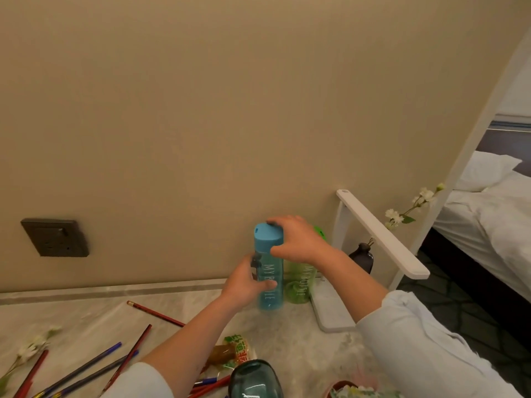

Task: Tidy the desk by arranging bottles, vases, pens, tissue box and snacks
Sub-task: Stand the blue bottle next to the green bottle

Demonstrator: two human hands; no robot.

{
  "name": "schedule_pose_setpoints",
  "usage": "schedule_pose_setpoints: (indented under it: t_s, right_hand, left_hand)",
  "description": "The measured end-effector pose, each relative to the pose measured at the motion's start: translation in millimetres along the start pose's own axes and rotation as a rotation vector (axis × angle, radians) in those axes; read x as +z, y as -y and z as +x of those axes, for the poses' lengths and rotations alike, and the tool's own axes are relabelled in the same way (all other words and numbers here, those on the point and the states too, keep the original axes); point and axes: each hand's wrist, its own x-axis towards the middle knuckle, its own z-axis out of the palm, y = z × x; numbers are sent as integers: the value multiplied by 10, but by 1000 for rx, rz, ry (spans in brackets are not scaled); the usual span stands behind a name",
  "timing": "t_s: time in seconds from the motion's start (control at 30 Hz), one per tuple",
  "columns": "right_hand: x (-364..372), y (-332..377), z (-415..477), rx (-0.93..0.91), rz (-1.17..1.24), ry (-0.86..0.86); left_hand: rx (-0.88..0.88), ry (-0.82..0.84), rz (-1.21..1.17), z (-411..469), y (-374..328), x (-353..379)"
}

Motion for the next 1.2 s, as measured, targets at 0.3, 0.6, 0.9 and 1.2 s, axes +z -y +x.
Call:
schedule_pose_setpoints:
  t_s: [0.3,0.6,0.9,1.2]
  right_hand:
    - [22,-150,-71,82,-73,-65]
    - [132,-208,-160,103,-16,-103]
    - [174,-225,-187,103,-11,-102]
    - [296,-88,-425,-55,279,-453]
  left_hand:
    - [-29,-48,81,65,-69,147]
    - [-20,-60,89,96,-62,257]
    - [-17,-59,65,104,-69,255]
    - [-24,-104,-52,-158,-141,-44]
